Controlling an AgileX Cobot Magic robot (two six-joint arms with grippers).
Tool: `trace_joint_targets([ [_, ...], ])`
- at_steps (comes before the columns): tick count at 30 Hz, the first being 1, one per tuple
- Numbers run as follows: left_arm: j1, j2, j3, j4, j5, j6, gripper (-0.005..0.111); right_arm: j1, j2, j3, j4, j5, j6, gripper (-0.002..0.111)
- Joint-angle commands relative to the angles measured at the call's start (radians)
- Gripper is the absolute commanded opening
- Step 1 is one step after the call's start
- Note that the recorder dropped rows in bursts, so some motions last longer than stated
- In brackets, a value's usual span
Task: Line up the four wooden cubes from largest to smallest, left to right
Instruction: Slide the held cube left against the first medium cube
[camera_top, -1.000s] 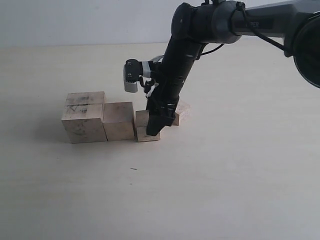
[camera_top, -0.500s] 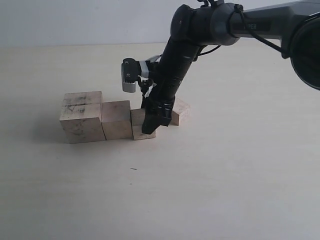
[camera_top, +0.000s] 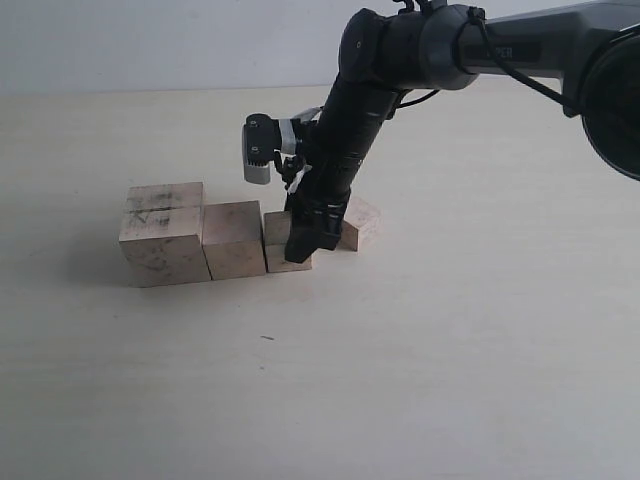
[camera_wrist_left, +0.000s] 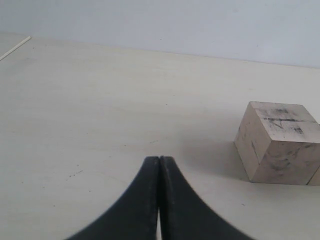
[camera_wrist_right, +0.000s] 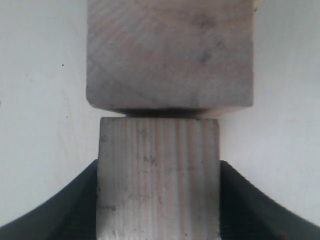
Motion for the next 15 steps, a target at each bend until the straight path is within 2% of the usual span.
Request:
trace_joint_targets([
  [1, -0.009, -0.007, 0.0, 0.006, -0.012, 0.0, 0.0, -0.004, 0.016, 0.004, -0.028, -0.031, 0.007, 0.0],
  [15, -0.009, -0.007, 0.0, 0.006, -0.012, 0.0, 0.0, -0.004, 0.016, 0.004, 0.07, -0.004, -0.045, 0.0],
])
